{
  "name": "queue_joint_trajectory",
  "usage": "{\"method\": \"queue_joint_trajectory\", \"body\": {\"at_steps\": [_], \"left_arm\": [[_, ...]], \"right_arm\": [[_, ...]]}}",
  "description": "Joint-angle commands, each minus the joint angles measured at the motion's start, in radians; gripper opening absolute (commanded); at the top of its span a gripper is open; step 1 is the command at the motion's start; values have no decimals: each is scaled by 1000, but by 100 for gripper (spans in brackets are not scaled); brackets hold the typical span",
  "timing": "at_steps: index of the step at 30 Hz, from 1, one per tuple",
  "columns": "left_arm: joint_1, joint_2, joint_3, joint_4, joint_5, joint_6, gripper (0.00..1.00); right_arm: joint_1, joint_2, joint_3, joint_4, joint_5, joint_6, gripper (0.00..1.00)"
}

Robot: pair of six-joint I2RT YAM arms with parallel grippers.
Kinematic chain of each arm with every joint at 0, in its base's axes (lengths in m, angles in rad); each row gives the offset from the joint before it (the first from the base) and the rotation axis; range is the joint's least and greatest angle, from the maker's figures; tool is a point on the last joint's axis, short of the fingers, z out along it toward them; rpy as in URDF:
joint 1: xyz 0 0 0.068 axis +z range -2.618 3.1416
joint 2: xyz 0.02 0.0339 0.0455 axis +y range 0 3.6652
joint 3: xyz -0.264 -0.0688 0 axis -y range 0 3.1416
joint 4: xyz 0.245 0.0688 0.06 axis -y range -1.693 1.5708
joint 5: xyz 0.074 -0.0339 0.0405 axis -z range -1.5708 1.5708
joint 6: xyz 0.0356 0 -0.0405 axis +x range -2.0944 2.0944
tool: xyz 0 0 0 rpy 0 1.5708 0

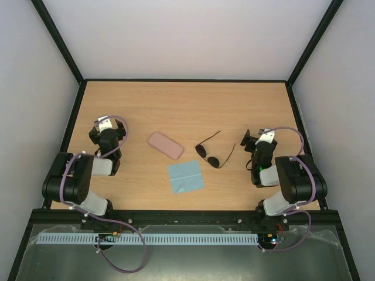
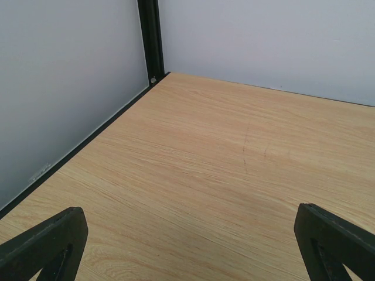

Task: Organize the sunglasses
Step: Pick up the sunglasses case at the center of the board.

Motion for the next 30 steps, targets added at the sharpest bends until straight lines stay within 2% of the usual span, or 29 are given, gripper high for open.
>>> {"method": "queue_joint_trajectory", "body": {"at_steps": [1, 13, 14, 16, 18, 22, 24, 27, 30], "left_arm": [[7, -6, -2, 38, 0, 8, 99], [7, -15, -2, 26, -8, 22, 99], [2, -38, 48, -109, -47, 5, 100], [7, -66, 192, -410, -118, -124, 100], [2, -85, 280, -514, -53, -126, 99], [-29, -179, 359, -661, 57, -177, 100], [-45, -246, 371, -706, 98, -217, 99], [-52, -338, 402, -809, 178, -296, 100], [-52, -418, 480, -943, 272, -358, 100]], "right_arm": [[-6, -3, 15, 6, -13, -15, 99], [-5, -4, 11, 9, -13, -15, 99], [-5, -5, 8, 15, -9, -14, 99], [1, -54, -16, 26, 22, -14, 99], [14, -193, -11, -114, 30, -11, 99], [22, -460, 137, -574, 26, 82, 99], [25, -530, 240, -799, 22, 124, 99], [30, -600, 377, -1051, -23, 145, 99], [30, -688, 481, -1228, -137, 199, 99]]}}
